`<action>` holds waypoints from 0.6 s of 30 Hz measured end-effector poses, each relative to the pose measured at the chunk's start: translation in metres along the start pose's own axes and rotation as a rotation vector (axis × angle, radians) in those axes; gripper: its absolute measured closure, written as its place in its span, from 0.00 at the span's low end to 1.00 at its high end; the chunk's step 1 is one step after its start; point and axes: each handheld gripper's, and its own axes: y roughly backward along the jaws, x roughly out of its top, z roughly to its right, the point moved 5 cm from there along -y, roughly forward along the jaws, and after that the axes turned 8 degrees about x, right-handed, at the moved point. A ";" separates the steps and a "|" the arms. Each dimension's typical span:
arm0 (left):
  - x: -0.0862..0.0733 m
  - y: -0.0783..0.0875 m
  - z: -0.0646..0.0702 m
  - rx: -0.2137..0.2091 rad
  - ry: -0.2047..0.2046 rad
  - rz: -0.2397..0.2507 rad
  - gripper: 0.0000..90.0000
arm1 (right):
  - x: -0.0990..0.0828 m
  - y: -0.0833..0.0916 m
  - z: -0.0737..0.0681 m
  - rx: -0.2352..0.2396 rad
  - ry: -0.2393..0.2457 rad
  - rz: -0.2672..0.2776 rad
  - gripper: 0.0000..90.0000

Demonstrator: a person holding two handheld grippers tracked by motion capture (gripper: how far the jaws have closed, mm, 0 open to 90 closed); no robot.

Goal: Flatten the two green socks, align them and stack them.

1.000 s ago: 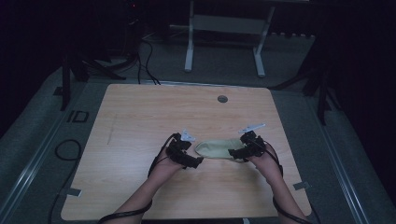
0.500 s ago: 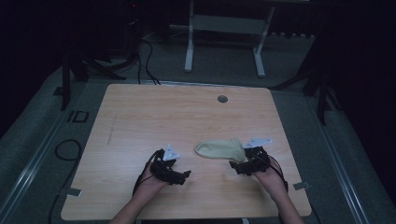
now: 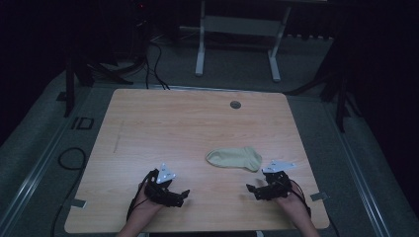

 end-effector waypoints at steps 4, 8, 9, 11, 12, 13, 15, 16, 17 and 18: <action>-0.008 0.008 -0.004 0.016 0.000 0.013 0.01 | -0.011 0.005 -0.002 0.000 -0.007 0.016 0.14; -0.015 0.015 -0.009 0.026 0.009 0.023 0.01 | -0.023 0.008 -0.003 -0.015 -0.014 0.028 0.14; -0.017 0.017 -0.010 0.027 0.015 0.026 0.01 | -0.026 0.009 -0.004 -0.018 -0.018 0.030 0.13; -0.021 0.020 -0.012 0.033 0.024 0.032 0.01 | -0.030 0.012 -0.005 -0.025 -0.020 0.038 0.14; -0.023 0.022 -0.013 0.035 0.026 0.034 0.01 | -0.032 0.014 -0.005 -0.030 -0.024 0.044 0.13; -0.024 0.023 -0.014 0.036 0.029 0.037 0.01 | -0.034 0.016 -0.006 -0.031 -0.026 0.050 0.14; -0.027 0.026 -0.016 0.044 0.028 0.039 0.01 | -0.038 0.019 -0.007 -0.037 -0.026 0.053 0.14; -0.028 0.027 -0.016 0.045 0.028 0.038 0.01 | -0.041 0.021 -0.007 -0.039 -0.028 0.057 0.14; -0.029 0.028 -0.017 0.049 0.025 0.039 0.01 | -0.042 0.022 -0.008 -0.040 -0.029 0.060 0.14; -0.030 0.029 -0.017 0.053 0.025 0.042 0.01 | -0.044 0.023 -0.007 -0.046 -0.029 0.060 0.14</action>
